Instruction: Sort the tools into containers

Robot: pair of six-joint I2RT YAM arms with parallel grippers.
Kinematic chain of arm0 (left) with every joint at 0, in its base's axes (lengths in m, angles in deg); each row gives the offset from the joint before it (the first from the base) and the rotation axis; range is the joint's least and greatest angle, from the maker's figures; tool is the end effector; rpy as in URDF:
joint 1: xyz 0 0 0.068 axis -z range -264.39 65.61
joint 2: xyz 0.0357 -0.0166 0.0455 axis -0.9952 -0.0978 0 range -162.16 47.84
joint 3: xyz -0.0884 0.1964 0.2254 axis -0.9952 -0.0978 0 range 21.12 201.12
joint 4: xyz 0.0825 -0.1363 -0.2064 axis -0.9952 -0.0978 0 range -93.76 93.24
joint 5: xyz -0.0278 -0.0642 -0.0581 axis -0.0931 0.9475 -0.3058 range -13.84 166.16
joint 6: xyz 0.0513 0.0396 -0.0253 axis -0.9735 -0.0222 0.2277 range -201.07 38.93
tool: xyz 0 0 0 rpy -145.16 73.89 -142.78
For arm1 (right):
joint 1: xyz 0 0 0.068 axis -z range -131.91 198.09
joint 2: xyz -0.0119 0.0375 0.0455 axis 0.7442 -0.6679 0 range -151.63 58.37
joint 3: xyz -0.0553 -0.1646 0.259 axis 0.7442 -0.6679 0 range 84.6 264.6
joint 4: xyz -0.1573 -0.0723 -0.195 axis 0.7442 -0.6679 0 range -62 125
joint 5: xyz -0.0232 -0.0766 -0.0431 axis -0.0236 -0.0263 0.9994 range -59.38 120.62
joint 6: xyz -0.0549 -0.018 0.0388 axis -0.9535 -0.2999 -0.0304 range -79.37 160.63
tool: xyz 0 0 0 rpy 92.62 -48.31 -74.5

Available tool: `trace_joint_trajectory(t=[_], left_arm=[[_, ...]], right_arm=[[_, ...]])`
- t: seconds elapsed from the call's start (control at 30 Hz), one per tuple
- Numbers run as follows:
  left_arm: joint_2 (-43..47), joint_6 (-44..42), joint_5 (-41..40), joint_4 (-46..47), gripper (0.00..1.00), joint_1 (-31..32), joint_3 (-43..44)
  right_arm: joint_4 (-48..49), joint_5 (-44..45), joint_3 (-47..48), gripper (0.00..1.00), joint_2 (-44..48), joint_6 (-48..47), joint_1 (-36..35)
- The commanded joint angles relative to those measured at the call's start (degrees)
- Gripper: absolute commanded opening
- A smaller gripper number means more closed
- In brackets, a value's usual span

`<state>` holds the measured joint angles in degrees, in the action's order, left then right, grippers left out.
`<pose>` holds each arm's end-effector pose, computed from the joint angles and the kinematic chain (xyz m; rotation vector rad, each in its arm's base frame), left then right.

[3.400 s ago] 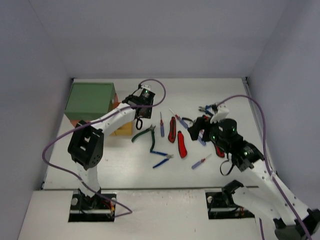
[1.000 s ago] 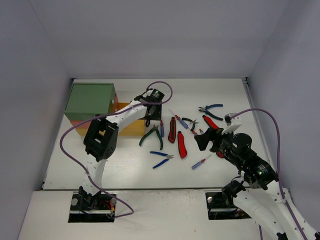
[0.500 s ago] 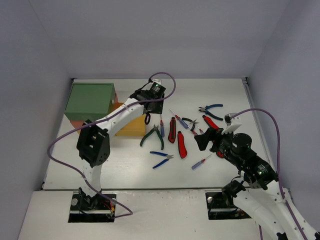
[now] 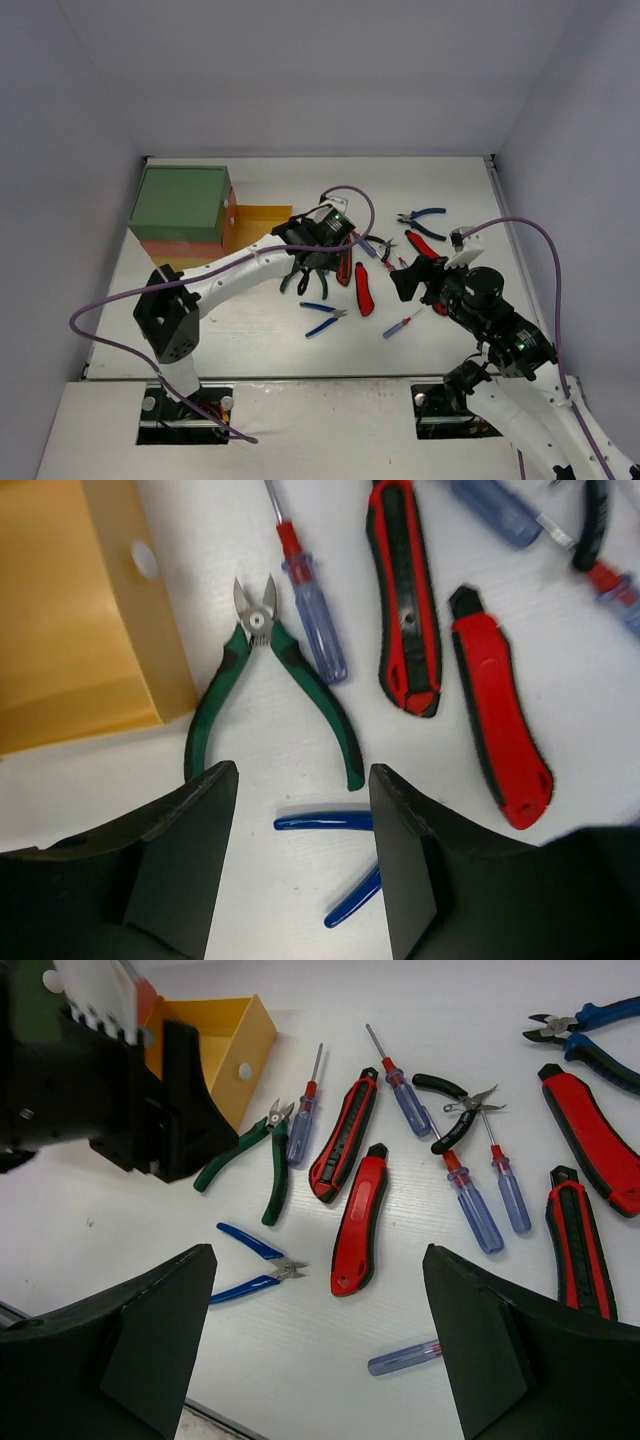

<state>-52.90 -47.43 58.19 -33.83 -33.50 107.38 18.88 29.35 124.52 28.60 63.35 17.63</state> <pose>0.2707 -0.3053 0.3092 0.2318 2.4202 -0.2854 0.0991 0.0598 0.3531 -0.1337 1.7209 0.7131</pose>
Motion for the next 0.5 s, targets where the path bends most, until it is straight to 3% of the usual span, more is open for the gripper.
trace_joint_trajectory(t=[0.0, 0.47], left_arm=[[-2.39, 4.09, -0.12, 1.51, 0.51, 0.45, -0.44], [-11.65, 7.45, 6.01, 6.85, 0.49, 0.62, -3.01]], right_arm=[[1.26, 2.94, 2.18, 0.82, 0.32, 0.93, -0.22], [0.21, 4.68, 2.27, 0.82, 0.40, 1.11, -0.30]])
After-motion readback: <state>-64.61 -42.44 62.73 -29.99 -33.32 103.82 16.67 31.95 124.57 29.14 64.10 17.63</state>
